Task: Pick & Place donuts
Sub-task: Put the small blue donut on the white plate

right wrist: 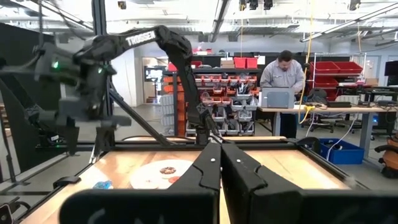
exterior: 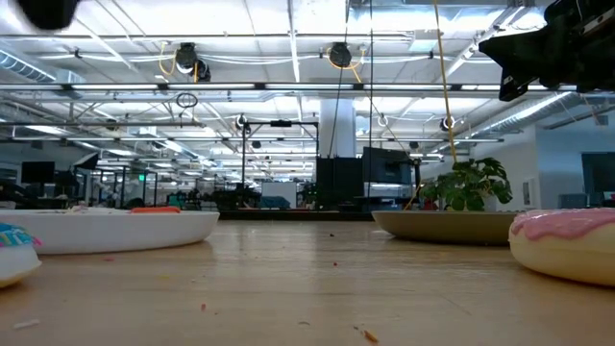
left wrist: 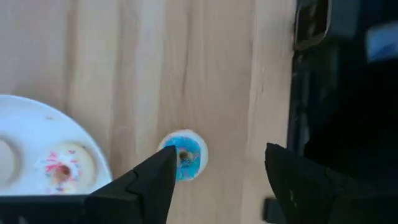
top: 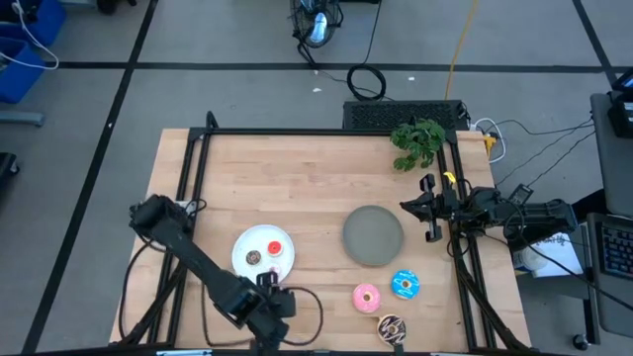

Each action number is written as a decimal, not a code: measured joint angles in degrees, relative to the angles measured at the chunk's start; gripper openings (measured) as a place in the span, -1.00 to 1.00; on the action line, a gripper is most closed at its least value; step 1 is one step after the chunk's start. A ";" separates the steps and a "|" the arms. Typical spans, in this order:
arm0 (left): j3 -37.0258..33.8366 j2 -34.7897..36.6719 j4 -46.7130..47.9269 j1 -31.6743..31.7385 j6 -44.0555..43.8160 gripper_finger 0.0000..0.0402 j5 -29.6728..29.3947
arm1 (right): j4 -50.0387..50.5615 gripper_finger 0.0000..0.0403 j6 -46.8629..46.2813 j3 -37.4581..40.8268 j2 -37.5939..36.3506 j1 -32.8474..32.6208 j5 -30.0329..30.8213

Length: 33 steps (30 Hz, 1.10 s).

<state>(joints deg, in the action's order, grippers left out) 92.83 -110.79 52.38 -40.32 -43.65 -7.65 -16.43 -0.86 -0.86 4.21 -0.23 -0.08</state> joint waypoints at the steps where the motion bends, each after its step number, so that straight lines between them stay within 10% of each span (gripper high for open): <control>1: -0.01 -0.95 0.00 -0.02 0.74 0.22 0.23 | 0.06 -1.00 0.00 0.00 0.00 0.00 -0.02; 33: -3.66 -8.19 1.06 0.24 5.55 0.66 1.39 | 0.02 -1.00 0.00 0.00 0.02 0.00 -0.02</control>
<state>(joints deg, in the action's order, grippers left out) 89.16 -118.98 53.44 -40.09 -38.10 -6.26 -16.40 -0.87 -0.86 4.23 -0.23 -0.10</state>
